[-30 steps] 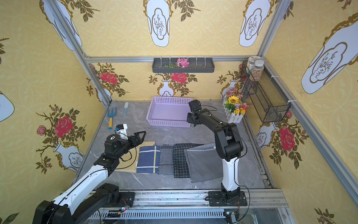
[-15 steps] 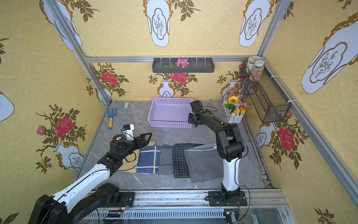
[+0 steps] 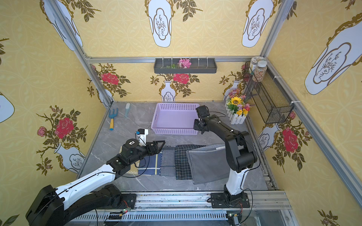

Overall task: Put the folded pillowcase in the basket
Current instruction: Move the basket to the center of the board, then move the pillowcase to the center of the board.

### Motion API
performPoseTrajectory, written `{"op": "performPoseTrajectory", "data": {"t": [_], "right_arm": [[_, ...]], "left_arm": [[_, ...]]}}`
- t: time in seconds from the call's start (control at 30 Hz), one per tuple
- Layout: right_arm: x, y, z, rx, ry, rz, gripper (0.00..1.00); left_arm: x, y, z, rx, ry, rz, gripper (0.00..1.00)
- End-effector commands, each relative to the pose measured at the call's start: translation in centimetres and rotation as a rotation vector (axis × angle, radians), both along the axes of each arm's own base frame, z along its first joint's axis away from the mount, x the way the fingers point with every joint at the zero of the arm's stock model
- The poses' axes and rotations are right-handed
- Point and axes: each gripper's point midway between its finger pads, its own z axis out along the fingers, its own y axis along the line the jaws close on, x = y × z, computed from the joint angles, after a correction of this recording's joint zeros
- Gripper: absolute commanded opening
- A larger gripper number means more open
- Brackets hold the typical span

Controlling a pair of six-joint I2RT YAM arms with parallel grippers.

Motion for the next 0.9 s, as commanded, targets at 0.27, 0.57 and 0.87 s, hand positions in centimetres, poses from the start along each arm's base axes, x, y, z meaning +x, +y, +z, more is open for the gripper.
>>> {"op": "performPoseTrajectory", "data": {"t": [0.27, 0.57, 0.87], "right_arm": [[-1.3, -1.0, 0.3, -0.04, 0.001, -0.001, 0.31], [-1.9, -2.1, 3.1, -0.035, -0.076, -0.027, 0.62], [-4.4, -5.7, 7.3, -0.02, -0.202, -0.115, 0.69]], "left_arm": [[-1.8, -7.6, -1.7, -0.029, 0.106, -0.081, 1.0], [-4.1, -12.4, -3.8, -0.055, 0.225, -0.16, 1.0], [-6.0, -16.0, -6.1, -0.05, 0.314, -0.264, 0.94]]}}
